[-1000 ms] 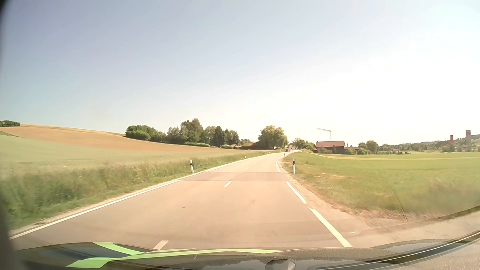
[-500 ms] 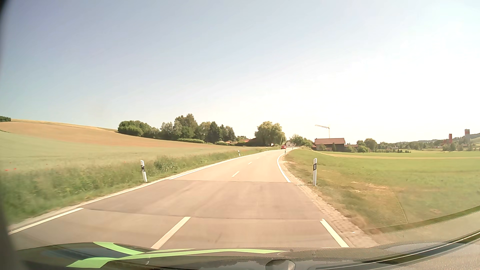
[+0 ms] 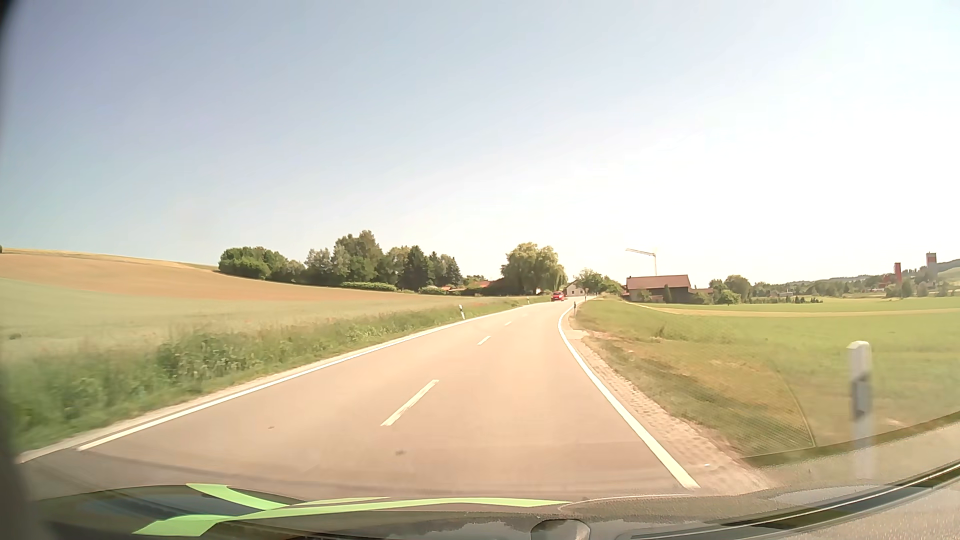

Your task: Follow the waypoints while adhering to traffic rules and regulations

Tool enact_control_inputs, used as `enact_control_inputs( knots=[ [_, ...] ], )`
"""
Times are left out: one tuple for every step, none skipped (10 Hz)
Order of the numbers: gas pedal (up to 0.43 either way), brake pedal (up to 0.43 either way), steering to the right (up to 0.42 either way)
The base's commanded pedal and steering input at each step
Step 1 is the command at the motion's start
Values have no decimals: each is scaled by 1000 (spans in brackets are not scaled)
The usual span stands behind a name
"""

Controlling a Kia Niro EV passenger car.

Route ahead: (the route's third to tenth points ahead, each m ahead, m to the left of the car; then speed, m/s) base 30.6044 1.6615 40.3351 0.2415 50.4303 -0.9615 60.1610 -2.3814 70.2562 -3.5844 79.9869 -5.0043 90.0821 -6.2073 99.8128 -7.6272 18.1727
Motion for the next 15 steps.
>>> enact_control_inputs(
  knots=[
    [177, 0, 5],
    [177, 0, 8],
    [169, 0, 13],
    [157, 0, 13],
    [169, 0, 12],
    [177, 0, 11],
    [189, 0, 11],
    [189, 0, 11],
    [189, 0, 11],
    [150, 0, 11],
    [150, 0, 11],
    [150, 0, 11],
    [157, 0, 12],
    [177, 0, 11],
    [177, 0, 11]
  ],
)
